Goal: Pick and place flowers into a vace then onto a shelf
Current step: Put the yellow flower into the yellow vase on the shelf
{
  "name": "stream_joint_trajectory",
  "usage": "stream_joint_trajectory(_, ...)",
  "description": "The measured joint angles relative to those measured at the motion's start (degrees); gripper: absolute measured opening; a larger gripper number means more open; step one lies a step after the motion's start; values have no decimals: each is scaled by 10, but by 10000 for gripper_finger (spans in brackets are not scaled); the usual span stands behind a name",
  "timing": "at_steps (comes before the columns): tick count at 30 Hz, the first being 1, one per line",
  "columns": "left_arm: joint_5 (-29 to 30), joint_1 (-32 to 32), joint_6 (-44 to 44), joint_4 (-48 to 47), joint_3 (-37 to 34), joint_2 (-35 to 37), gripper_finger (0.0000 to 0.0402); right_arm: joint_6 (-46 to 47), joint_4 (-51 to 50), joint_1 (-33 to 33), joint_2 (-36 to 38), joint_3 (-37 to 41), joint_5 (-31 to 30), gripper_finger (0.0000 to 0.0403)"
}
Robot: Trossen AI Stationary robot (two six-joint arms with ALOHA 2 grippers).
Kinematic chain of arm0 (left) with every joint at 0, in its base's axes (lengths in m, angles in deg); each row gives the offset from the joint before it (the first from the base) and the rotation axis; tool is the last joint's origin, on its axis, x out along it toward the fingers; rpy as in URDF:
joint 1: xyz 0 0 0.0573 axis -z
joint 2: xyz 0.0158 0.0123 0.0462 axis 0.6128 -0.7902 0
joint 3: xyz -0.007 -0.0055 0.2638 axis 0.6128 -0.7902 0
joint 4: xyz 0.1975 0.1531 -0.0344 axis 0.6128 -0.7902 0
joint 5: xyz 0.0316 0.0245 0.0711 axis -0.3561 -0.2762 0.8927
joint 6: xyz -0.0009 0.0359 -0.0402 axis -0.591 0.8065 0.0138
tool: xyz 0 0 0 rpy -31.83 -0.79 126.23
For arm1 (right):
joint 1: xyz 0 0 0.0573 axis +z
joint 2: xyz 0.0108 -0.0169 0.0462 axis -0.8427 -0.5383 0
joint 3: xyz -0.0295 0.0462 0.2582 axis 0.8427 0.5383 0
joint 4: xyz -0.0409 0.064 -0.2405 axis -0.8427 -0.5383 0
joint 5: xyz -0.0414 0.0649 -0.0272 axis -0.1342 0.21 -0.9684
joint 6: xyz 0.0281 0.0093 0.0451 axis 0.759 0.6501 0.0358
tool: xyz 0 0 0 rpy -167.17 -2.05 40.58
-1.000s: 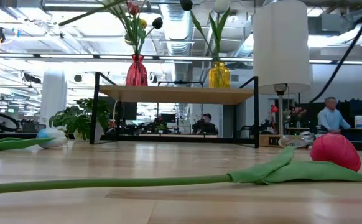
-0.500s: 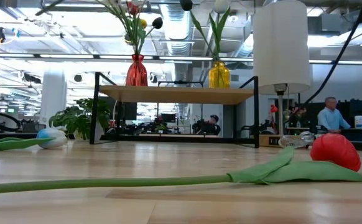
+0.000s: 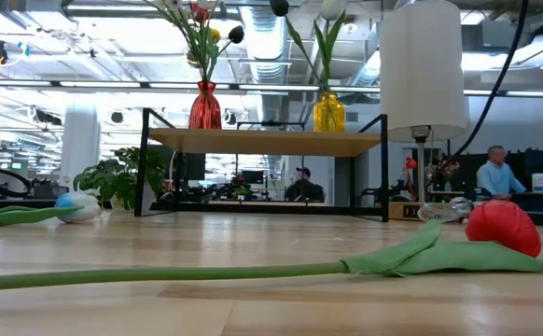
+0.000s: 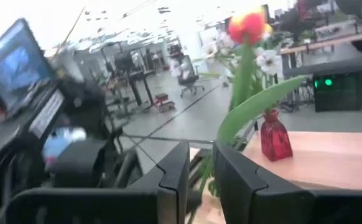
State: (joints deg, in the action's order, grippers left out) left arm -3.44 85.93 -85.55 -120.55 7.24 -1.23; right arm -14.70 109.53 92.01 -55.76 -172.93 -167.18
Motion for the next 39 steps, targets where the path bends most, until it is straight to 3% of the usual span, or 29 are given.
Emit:
stream_joint_trajectory(6, 7, 8, -15, 12, 0, -4, 0, -3, 52, -16, 0, 0, 29, 85)
stream_joint_trajectory(20, 10, 10, -73, 15, 0, -7, 0, 138, 57, -17, -1, 0, 27, 225)
stream_joint_trajectory(31, -7, 44, -47, 25, 0, -7, 0, 250, -38, -8, -2, 0, 78, 201)
stream_joint_trajectory(39, -10, 82, -45, 22, 0, -7, 0, 223, -46, 31, 6, 0, 63, 175)
